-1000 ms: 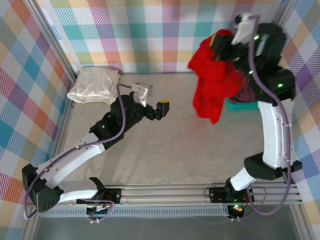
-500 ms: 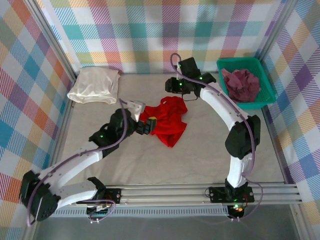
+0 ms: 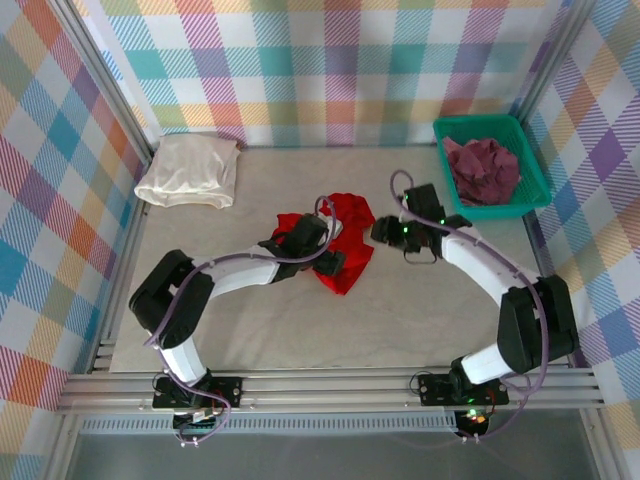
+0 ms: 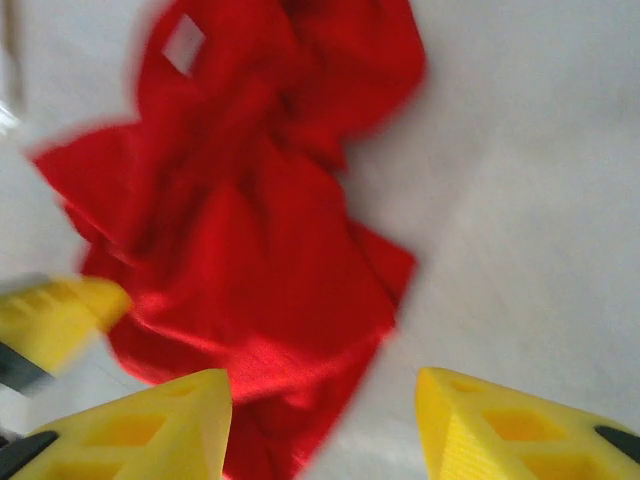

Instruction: Fold and stack the t-shirts

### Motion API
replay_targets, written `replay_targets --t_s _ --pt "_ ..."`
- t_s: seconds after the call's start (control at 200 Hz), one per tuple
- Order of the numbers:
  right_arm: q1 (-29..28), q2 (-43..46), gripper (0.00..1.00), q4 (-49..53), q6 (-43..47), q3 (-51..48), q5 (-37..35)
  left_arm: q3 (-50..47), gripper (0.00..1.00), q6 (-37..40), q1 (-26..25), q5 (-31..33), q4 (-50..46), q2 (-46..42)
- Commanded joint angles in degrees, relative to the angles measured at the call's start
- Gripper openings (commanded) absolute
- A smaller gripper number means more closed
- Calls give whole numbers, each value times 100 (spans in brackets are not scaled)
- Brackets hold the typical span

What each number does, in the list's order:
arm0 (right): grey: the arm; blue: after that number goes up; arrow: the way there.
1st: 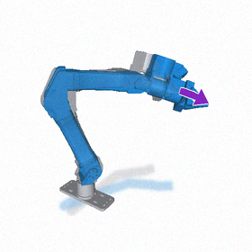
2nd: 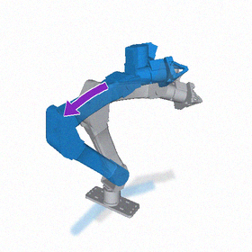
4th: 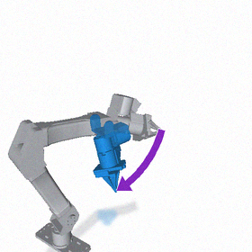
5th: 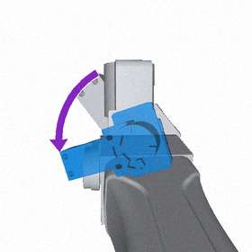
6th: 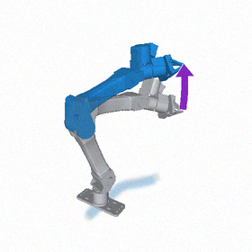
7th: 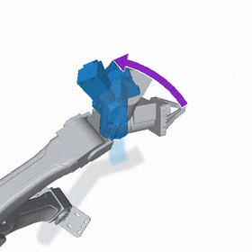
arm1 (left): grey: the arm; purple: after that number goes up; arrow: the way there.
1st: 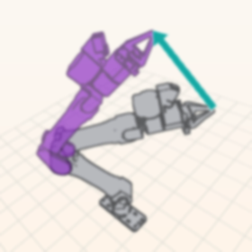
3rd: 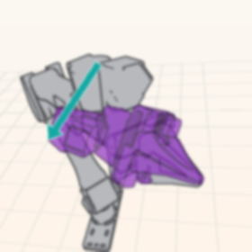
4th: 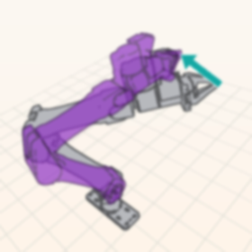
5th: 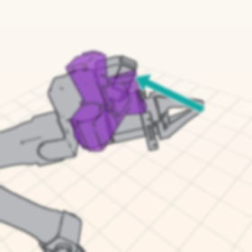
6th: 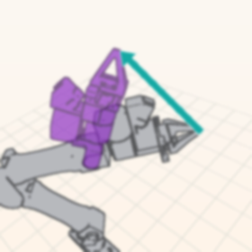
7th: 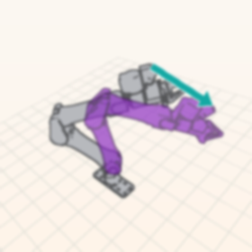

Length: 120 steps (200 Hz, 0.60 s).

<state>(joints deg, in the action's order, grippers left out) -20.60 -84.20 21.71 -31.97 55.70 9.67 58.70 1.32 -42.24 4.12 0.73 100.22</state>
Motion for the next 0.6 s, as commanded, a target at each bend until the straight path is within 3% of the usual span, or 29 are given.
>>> replay_targets --t_s 0.0,0.06,0.14,0.255,0.405,0.425,0.49,0.53,0.595 --pt "-23 -120 53 -866 -354 -300 623 299 57 -27 46 468 234 128" --pt "-43 -275 53 -1211 -414 -436 875 417 37 -17 91 573 212 155" --pt "-105 -535 54 -1569 -488 -501 1027 655 27 28 153 726 40 164" --pt "-180 -1117 54 -1856 -552 -297 1293 814 0 105 255 842 -82 53" --pt "-235 -1707 52 -2332 -760 -84 1646 781 0 51 450 568 -33 -98" --pt "-242 -1749 52 -2361 -779 -63 1652 798 5 88 461 412 -52 -102" --pt "-255 -1779 52 -2458 -824 -51 1624 853 47 158 446 -9 -93 -117" --pt "-260 -1770 50 -2495 -829 -52 1617 854 52 125 414 -129 -92 -117" --pt "-260 -1774 41 -2547 -816 -81 1617 802 69 119 384 -241 -29 -64"
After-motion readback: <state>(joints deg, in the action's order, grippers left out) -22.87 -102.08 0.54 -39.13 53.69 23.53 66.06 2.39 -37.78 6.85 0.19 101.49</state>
